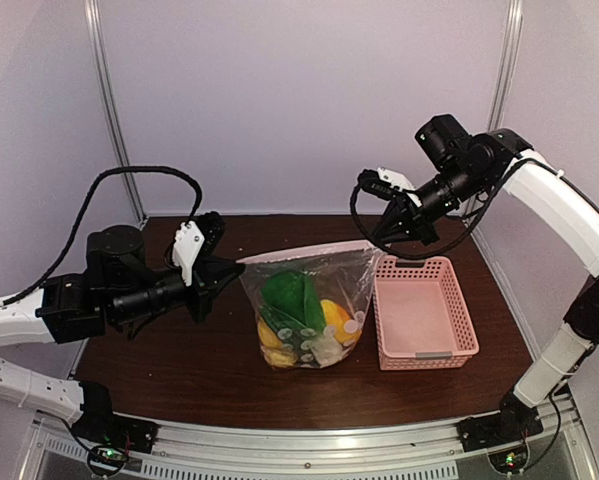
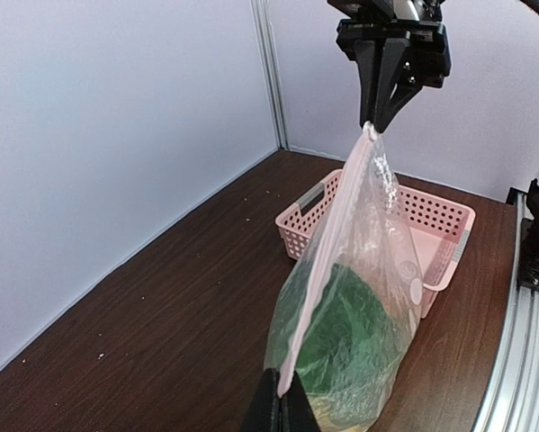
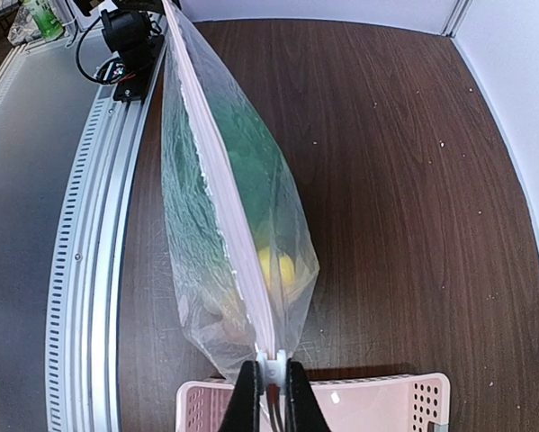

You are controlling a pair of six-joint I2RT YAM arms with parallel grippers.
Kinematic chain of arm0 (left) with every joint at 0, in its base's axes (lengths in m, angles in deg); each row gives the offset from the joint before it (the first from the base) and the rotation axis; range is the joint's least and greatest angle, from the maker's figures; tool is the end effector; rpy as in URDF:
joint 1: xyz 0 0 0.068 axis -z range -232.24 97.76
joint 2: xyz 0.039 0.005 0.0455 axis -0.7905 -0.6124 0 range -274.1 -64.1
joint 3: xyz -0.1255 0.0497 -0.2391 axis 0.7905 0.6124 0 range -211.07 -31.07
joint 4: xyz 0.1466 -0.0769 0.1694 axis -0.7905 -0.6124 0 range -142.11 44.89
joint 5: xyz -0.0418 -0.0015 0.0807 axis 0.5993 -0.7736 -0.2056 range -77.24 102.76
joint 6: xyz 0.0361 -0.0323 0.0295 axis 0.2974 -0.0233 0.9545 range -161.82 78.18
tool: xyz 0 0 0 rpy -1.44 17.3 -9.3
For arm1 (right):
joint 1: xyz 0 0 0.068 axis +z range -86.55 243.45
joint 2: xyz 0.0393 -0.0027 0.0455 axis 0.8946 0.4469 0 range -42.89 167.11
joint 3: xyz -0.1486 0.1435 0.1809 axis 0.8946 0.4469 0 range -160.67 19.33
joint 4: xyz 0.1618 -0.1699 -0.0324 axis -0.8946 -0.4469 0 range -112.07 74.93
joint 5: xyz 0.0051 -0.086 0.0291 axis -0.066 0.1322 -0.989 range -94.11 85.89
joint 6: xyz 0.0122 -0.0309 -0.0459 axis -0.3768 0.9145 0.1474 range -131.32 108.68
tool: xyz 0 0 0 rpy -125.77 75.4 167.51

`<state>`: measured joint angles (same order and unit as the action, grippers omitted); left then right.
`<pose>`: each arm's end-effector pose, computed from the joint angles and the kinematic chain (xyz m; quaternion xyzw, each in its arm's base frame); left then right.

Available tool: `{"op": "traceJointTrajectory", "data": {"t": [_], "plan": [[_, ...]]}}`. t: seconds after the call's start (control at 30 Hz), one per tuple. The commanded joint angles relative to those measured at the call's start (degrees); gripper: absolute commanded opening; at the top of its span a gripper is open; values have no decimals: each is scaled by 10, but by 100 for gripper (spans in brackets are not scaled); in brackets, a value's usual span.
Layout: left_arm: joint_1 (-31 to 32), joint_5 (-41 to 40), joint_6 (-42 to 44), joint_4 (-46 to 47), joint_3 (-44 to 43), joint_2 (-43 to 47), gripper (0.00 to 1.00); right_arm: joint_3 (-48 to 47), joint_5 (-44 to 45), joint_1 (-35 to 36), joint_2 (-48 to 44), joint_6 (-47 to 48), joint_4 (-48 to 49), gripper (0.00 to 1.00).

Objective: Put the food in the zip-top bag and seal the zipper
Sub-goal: Zip the zipper on the zipper food storage bag, then place the zipper food storage bag at the center of the board, then reset both arms

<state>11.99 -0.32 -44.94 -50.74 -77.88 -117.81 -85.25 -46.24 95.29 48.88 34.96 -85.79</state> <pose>0.0936 -0.1733 0.3365 0.3326 0.7036 -0.2707 0.5666 0.2263 0.1719 0.3984 -0.6422 0.6338 0.3103 0.2993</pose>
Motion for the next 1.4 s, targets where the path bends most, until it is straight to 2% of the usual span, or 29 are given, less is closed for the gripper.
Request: {"op": "traceJointTrajectory", "data": {"t": [0.0,0.13,0.23,0.37,0.43,0.57,0.67,0.73,0.77,0.8,0.87,0.9,0.93,0.97,1.13,1.23,1.3,1.33,1.37], "plan": [[-15,-36,6,39,5,4,0,2,42,-19,-9,2,-19,0],[-80,-28,25,105,-7,-32,0,-44,53,-19,32,-21,26,0],[-138,8,51,144,-25,-67,0,-110,44,-24,82,-31,34,0],[-155,55,88,160,-71,-108,0,-213,29,-25,135,-34,11,0],[-155,75,95,154,-90,-115,0,-229,26,-25,139,-35,13,0],[-155,129,77,132,-67,-70,0,-159,1,-24,87,-13,16,0],[-155,187,42,85,-23,-44,0,-59,-13,-17,40,5,31,0],[-155,226,1,63,13,-34,9,28,-24,-7,6,12,56,1],[-155,248,-28,45,28,-30,20,87,-29,2,-8,12,74,5],[-155,271,-44,30,45,-28,26,128,-35,13,-19,13,84,11],[-153,316,-88,4,73,-18,49,188,-46,43,-30,14,80,34],[-149,331,-99,-4,84,-7,59,201,-57,53,-32,24,55,43],[-142,336,-105,-12,92,10,73,205,-69,58,-31,40,25,49],[-137,329,-107,-23,92,29,81,199,-84,57,-34,44,0,52],[-135,224,-63,-64,31,97,97,114,-134,-22,-71,65,-77,61],[-135,166,-33,-68,-13,83,98,79,-130,-69,-92,64,-95,74],[-135,159,-13,-72,-38,65,98,83,-116,-91,-112,64,-96,79],[-135,148,-5,-75,-48,55,98,93,-110,-102,-121,34,-79,83],[-135,117,-4,-81,-59,41,98,110,-104,-118,-135,-6,-49,97]]}}
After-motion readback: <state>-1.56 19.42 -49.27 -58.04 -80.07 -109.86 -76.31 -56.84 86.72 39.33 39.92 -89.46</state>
